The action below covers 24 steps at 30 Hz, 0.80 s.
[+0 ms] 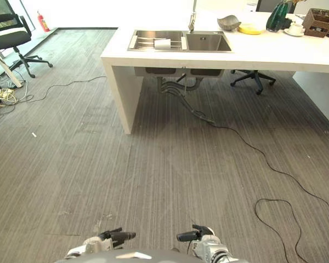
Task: Place the dishes in the dishwasher.
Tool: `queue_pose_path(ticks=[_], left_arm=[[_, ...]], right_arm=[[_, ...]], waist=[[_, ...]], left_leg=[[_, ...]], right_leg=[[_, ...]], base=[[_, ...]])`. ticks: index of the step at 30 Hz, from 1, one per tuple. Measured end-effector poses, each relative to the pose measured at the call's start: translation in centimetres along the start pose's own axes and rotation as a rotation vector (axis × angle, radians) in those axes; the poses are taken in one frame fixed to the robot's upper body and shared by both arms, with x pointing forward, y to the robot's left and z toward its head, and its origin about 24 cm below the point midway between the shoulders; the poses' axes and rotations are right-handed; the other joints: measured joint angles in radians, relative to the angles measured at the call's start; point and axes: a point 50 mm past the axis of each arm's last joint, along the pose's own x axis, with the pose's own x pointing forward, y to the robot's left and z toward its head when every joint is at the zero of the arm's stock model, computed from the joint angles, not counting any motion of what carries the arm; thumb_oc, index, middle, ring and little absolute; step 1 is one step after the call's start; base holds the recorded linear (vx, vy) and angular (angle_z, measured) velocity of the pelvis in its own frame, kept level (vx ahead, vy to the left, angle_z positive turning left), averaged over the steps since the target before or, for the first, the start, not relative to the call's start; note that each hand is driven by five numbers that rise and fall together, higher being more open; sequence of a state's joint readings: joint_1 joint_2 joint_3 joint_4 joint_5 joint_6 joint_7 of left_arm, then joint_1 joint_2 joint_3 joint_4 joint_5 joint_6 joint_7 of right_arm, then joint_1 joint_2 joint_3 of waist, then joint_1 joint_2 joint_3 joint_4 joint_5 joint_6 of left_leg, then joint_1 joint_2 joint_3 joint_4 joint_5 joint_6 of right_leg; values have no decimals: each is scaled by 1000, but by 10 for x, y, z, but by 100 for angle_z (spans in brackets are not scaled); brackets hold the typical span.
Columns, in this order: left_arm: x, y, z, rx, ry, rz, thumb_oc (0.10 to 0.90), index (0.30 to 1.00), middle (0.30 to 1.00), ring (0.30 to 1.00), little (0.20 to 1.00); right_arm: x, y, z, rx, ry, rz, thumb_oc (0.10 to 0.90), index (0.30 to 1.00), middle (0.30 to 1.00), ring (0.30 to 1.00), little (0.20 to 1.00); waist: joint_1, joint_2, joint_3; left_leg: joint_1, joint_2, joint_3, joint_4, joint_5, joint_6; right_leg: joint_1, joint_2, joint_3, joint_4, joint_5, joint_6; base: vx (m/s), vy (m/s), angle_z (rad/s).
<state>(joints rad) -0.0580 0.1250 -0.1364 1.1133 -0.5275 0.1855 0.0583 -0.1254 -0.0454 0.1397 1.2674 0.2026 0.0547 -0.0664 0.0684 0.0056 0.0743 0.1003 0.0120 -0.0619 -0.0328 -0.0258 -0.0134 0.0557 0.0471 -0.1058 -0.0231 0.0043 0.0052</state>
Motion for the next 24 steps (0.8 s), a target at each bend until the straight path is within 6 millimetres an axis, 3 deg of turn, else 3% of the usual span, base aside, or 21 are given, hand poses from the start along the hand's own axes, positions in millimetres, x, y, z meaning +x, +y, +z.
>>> queue_pose_path(ticks=[4, 6, 16, 18, 21, 24], left_arm=[[0, -26, 4, -37, -24, -75, 800, 900, 900, 900, 900], [0, -30, 4, -55, -23, -86, 800, 900, 900, 900, 900], [1, -23, 1, -7, -13, -39, 800, 900, 900, 900, 900], [2, -13, -7, -13, -2, -35, 800, 900, 900, 900, 900], [-1, 39, -16, 5, 36, 47, 800, 900, 900, 900, 900], [-8, 68, -33, 40, 95, 126, 800, 900, 900, 900, 900]], right_arm=[[0, 7, -2, 5, 14, 24, 800, 900, 900, 900, 900], [0, 6, -7, 8, 31, 24, 800, 900, 900, 900, 900], [0, 5, -3, 0, 31, 46, 800, 900, 900, 900, 900], [0, 4, -4, 3, 30, 53, 800, 900, 900, 900, 900], [-1, -1, -14, -1, 45, 74, 800, 900, 900, 900, 900], [-1, -10, -20, 4, 61, 66, 800, 900, 900, 900, 900]], waist=[[-2, 5, 3], [-3, 4, 3], [-18, 8, 1], [-15, 11, -1], [-18, -2, -18], [-11, -6, -21]], left_leg=[[0, 0, 1, 0, 0, 0], [0, 0, 4, 0, 0, 0], [9, 3, 22, 1, 0, 0], [8, 3, 21, -1, 0, 0], [28, 6, 20, -6, -1, -3], [33, 12, 21, -22, -1, -4]], right_leg=[[-2, 0, 3, 2, 0, 0], [-3, 0, 4, 2, 0, 0], [3, 3, 22, -3, 5, -2], [6, 3, 20, -2, 5, -2], [35, 8, 22, -31, 3, 0], [36, 14, 23, -43, 16, -1]], base=[[0, 0, 0], [-5, -5, -5], [-2, 1, -5], [0, 0, 0], [31, -34, 0], [41, -39, 1]])
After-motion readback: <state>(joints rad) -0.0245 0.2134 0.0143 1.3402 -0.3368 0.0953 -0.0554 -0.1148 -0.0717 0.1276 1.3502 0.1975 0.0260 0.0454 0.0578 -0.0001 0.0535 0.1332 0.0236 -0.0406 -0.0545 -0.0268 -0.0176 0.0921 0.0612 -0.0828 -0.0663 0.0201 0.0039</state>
